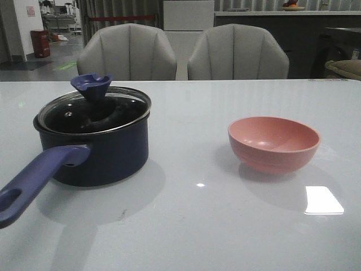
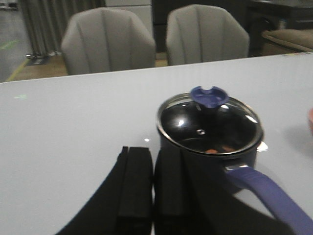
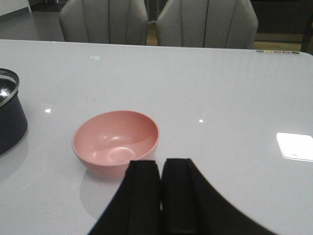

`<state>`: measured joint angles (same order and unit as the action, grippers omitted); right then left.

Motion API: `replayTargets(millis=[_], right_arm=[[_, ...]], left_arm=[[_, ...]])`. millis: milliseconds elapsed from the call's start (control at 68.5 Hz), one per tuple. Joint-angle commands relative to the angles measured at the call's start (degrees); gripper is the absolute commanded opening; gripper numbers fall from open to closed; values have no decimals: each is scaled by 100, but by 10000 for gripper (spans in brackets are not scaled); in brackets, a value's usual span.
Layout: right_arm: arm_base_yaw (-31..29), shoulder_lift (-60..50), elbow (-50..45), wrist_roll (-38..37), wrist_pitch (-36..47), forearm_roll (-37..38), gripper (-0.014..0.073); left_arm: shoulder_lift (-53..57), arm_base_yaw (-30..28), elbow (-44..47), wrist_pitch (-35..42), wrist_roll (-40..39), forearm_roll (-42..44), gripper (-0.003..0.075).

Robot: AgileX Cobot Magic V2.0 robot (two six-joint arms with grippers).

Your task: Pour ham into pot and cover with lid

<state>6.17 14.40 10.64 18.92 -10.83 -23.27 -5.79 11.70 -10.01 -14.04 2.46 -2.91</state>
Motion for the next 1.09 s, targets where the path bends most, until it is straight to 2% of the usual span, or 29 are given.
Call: replayTargets(millis=[0,117,292,1080], right_arm=[[2,28,153,64,414,-77,147],[2,28,153,64,414,-77,147],[2,28,153,64,414,-77,147],[2,28,153,64,414,-77,147]], left_arm=[[232,-430,322,911,-171,-3,121],[479,-777,748,1179,-171,-3,121],[724,-878,1155,1686,-171,-3,121],[706,-878,1155,1623,-171,-3,121]])
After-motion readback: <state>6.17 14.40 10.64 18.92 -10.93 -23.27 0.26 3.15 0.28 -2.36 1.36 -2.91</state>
